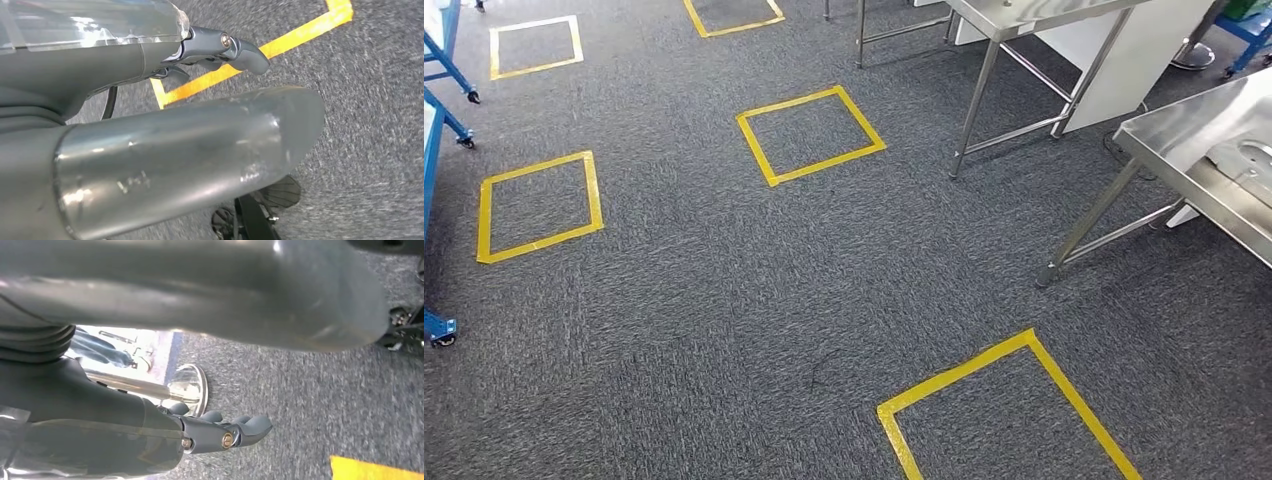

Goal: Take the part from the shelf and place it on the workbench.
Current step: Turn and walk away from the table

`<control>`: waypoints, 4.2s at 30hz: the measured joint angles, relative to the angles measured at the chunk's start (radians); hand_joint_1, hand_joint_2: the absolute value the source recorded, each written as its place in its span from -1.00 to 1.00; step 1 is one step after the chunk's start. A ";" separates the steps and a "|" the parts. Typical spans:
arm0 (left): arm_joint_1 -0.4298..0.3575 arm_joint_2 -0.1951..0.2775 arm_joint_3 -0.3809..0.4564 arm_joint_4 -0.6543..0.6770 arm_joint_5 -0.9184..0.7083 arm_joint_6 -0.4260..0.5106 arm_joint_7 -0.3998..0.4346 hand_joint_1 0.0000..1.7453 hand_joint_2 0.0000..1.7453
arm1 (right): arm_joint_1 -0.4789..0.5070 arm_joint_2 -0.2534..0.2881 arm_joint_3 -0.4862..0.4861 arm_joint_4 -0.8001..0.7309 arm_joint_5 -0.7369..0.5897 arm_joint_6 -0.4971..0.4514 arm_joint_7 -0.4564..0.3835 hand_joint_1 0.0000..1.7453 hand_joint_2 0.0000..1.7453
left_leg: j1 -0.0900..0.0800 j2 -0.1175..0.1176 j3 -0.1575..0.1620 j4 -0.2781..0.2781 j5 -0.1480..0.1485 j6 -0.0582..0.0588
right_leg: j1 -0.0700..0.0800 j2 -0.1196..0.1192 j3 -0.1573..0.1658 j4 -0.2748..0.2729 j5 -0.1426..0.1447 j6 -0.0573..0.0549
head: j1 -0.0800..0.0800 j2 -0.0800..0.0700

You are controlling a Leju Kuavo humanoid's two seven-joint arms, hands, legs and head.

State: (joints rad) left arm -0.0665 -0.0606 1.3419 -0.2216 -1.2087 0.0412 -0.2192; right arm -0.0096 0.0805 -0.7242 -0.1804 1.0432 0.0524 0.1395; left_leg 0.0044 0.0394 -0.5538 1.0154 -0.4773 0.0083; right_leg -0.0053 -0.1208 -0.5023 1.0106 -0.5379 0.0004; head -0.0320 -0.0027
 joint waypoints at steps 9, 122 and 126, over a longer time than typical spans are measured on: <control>-0.004 0.000 0.003 0.000 -0.013 -0.001 0.001 -1.00 -1.00 | 0.006 0.026 -0.006 0.000 -0.071 0.031 -0.031 -1.00 -1.00 | 0.003 -0.107 -0.002 -0.004 0.014 0.021 | -0.010 0.137 -0.094 0.165 -0.035 0.008 | 0.000 0.000; 0.009 -0.024 -0.024 0.000 -0.065 -0.021 -0.036 -1.00 -1.00 | -0.015 0.000 -0.214 0.000 -0.150 0.039 -0.010 -1.00 -1.00 | -0.013 0.006 0.006 -0.004 0.007 0.000 | 0.000 -0.008 -0.020 0.021 0.014 -0.020 | -0.001 0.000; 0.008 -0.024 -0.024 0.000 -0.068 -0.022 -0.035 -1.00 -1.00 | -0.015 0.006 -0.213 0.000 -0.085 0.027 0.023 -1.00 -1.00 | -0.001 -0.036 0.016 -0.026 0.025 0.019 | -0.005 0.097 -0.084 0.165 -0.073 -0.004 | -0.001 0.000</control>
State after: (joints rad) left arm -0.0583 -0.0845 1.3176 -0.2213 -1.2766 0.0197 -0.2542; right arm -0.0242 0.0865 -0.9370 -0.1802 0.9579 0.0794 0.1629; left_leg 0.0032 0.0031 -0.5375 0.9892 -0.4528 0.0270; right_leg -0.0101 -0.0241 -0.5862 1.1754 -0.6105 -0.0038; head -0.0326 -0.0027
